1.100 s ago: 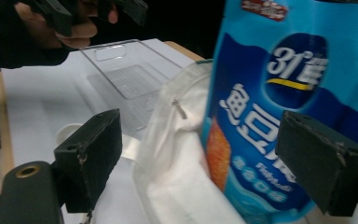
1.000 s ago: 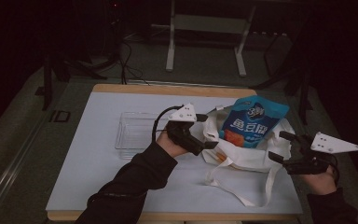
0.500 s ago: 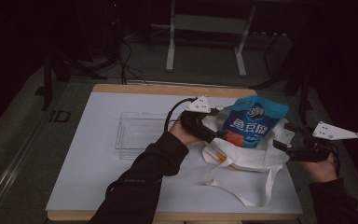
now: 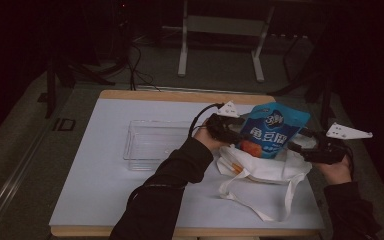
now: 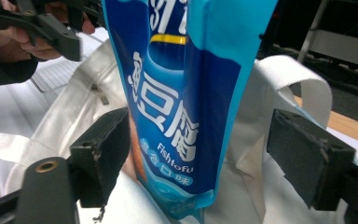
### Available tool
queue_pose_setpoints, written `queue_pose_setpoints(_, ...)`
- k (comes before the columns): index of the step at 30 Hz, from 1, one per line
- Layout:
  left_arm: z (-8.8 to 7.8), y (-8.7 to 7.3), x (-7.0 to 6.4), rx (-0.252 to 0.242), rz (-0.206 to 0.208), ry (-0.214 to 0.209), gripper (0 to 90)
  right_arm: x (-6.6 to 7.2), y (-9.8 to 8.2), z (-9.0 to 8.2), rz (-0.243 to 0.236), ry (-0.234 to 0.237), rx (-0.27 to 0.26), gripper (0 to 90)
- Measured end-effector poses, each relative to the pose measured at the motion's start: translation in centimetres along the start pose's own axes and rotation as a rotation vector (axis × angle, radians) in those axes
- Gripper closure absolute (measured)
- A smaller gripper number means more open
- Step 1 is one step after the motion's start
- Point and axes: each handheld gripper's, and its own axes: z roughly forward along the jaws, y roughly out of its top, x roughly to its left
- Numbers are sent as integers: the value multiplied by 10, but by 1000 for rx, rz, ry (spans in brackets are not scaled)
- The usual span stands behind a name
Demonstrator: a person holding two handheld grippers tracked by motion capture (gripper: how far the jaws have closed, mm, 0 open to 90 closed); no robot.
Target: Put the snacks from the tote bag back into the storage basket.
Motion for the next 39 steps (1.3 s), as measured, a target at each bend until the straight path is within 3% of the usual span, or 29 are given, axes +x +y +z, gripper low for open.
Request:
queue_pose_setpoints(2, 6, 2, 1, 16, -3, -4, 368, -1, 0, 2, -10, -1, 8, 281)
queue_pose_setpoints(3, 8, 3, 2, 17, -1, 1, 427, 0, -1, 6, -40, -19, 22, 332)
queue_pose_setpoints(8, 13, 5, 5, 28, -1, 19, 495, -2, -1, 12, -38, -12, 28, 409)
queue_pose_setpoints(14, 24, 3, 7, 69, 0, 8, 613, -6, -1, 20, -16, 0, 25, 469)
queue_pose_setpoints(16, 26, 4, 8, 64, -19, -1, 614, -6, -1, 22, -3, 8, 25, 471)
queue_pose_setpoints(20, 29, 6, 5, 66, -8, 12, 635, -6, -1, 28, -2, 25, 27, 561)
queue_pose_setpoints(23, 30, 5, 6, 66, -18, 30, 706, -5, 1, 32, -19, 33, 38, 612)
queue_pose_setpoints(31, 32, 5, 5, 59, -25, 32, 814, -3, 5, 34, -37, 23, 67, 752)
queue_pose_setpoints(36, 32, 7, 3, 64, -1, 52, 862, -2, 8, 36, -28, 18, 89, 820)
queue_pose_setpoints(39, 32, 9, 3, 56, -12, 58, 884, -1, 11, 37, -21, 13, 100, 846)
